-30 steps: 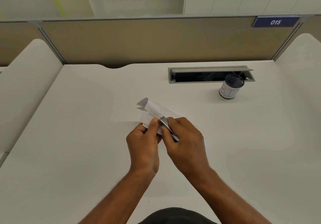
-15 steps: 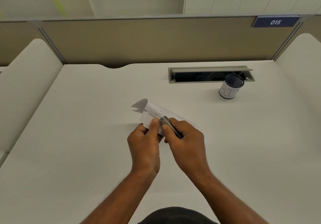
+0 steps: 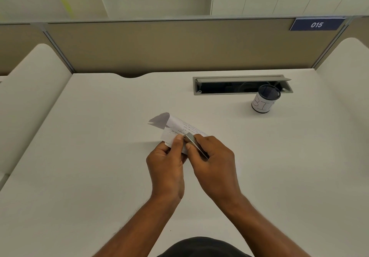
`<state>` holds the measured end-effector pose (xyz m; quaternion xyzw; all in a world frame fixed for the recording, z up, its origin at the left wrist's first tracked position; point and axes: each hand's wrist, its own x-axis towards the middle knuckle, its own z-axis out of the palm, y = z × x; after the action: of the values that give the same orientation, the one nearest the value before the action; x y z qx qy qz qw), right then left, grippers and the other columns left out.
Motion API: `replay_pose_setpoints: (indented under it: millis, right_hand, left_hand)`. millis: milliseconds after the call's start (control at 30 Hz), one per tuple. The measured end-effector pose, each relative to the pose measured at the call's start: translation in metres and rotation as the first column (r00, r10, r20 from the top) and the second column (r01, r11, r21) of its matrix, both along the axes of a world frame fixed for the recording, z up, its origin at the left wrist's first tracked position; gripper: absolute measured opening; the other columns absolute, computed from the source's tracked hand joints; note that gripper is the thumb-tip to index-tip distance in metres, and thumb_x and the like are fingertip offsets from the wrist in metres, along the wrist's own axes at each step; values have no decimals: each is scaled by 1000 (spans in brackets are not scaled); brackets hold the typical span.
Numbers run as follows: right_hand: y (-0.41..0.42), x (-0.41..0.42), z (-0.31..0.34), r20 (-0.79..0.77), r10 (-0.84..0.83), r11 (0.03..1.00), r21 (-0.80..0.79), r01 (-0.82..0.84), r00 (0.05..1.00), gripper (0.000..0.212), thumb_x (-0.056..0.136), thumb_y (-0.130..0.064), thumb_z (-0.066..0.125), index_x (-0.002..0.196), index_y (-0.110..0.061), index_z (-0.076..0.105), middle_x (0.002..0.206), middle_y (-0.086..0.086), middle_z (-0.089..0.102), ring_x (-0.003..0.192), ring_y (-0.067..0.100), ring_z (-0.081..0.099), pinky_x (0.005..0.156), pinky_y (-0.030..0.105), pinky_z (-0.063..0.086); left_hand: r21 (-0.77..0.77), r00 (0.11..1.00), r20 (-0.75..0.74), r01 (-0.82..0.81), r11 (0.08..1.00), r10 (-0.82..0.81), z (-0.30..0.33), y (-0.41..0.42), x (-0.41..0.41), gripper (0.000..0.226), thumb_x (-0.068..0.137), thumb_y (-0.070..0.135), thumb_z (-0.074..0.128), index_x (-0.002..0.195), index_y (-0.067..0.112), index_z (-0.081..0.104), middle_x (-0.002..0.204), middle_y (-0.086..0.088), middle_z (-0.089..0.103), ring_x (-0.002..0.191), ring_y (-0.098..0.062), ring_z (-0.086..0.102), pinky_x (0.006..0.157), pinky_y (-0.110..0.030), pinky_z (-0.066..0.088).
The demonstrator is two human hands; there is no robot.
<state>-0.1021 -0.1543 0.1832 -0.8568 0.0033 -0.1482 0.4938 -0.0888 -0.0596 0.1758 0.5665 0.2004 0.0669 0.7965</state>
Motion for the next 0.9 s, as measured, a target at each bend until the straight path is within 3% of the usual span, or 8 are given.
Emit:
replay_pose_setpoints:
  millis: [167,267,367,600,900]
  right_hand:
    - [2,0,3,-129,8,971,237,23,992,9,94,-33,64,94,-36,72,84,-10,72,75,14,68,68,36,58]
    - [1,-1,6,-180,31,945,324,30,983,15,94,-34,64,89,-43,74,72,-10,72,64,9,66,59,19,53]
    - [1,-1,8,-219,39,922,383,49,975,16,95,-35,63,88,-38,77,64,-5,70,55,5,61,58,20,53]
    - [0,-1,11,-290,113,836,545,66,950,26,95,-33,62,80,-15,75,66,8,67,55,11,54,62,23,51]
    - [-2,1,15,-355,215,626,765,151,910,17,94,-28,66,89,-25,81,72,10,67,62,16,54,58,20,48]
  left_hand:
    - [11,1000,4,-5,1000,5,2,-1,1,22,95,19,68,85,33,82,98,5,82,96,-17,78,73,-27,62]
    - [24,1000,11,3,1000,-3,3,-1,0,28,96,17,66,83,35,83,94,5,82,92,-19,78,75,-33,62]
    - [32,1000,14,6,999,-6,4,-1,0,28,97,17,66,82,35,82,93,5,82,92,-21,78,80,-42,62]
    - [23,1000,-3,-14,1000,14,5,-2,0,24,96,15,67,83,27,83,96,1,82,92,-22,78,82,-39,62]
    - [4,999,-8,-32,999,32,2,0,-1,23,95,14,67,84,27,82,97,2,82,94,-21,78,75,-27,62]
